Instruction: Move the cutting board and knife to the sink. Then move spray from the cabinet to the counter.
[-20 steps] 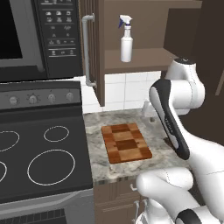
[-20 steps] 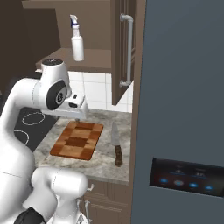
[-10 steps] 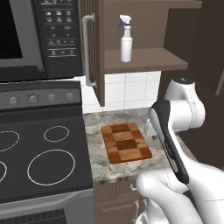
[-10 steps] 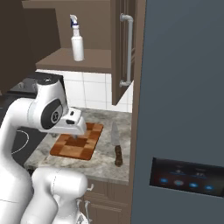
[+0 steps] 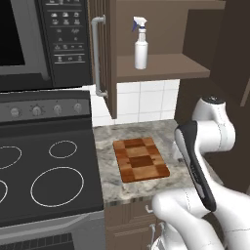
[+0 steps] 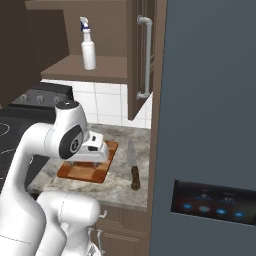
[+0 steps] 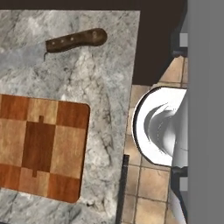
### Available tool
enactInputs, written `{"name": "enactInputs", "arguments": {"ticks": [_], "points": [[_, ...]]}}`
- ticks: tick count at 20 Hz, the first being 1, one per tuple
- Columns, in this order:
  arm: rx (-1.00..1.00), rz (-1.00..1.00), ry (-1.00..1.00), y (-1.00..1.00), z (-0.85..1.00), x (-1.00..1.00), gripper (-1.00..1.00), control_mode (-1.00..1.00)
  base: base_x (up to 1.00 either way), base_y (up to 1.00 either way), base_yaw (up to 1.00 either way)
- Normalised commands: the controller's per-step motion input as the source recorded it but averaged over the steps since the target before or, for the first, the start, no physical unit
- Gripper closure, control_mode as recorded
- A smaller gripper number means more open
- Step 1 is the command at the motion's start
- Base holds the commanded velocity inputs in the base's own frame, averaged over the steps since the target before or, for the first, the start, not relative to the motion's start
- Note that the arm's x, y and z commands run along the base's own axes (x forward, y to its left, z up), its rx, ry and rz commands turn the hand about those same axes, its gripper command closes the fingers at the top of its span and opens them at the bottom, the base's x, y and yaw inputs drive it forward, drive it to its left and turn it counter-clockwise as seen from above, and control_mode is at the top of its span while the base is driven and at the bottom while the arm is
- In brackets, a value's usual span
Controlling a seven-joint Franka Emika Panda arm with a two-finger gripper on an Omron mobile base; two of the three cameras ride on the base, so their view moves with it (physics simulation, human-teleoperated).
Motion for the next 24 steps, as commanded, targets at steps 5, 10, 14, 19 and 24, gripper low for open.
{"name": "enactInputs", "arguments": {"ticks": [5, 10, 14, 19, 24], "points": [[0.0, 0.04, 0.0, -0.38, -0.28, 0.09, -1.0, -1.0, 0.0, 0.0, 0.0], [-0.01, 0.03, 0.0, -0.26, -0.29, 0.19, -1.0, -1.0, 0.0, 0.0, 0.0], [-0.02, 0.0, 0.0, -0.12, -0.28, 0.3, -1.0, -1.0, 0.0, 0.0, 0.0], [0.0, 0.0, 0.0, -0.03, -0.21, 0.36, -1.0, -1.0, 0.0, 0.0, 0.0], [0.0, 0.0, 0.01, -0.02, -0.13, 0.39, -1.0, -1.0, 0.0, 0.0, 0.0]]}}
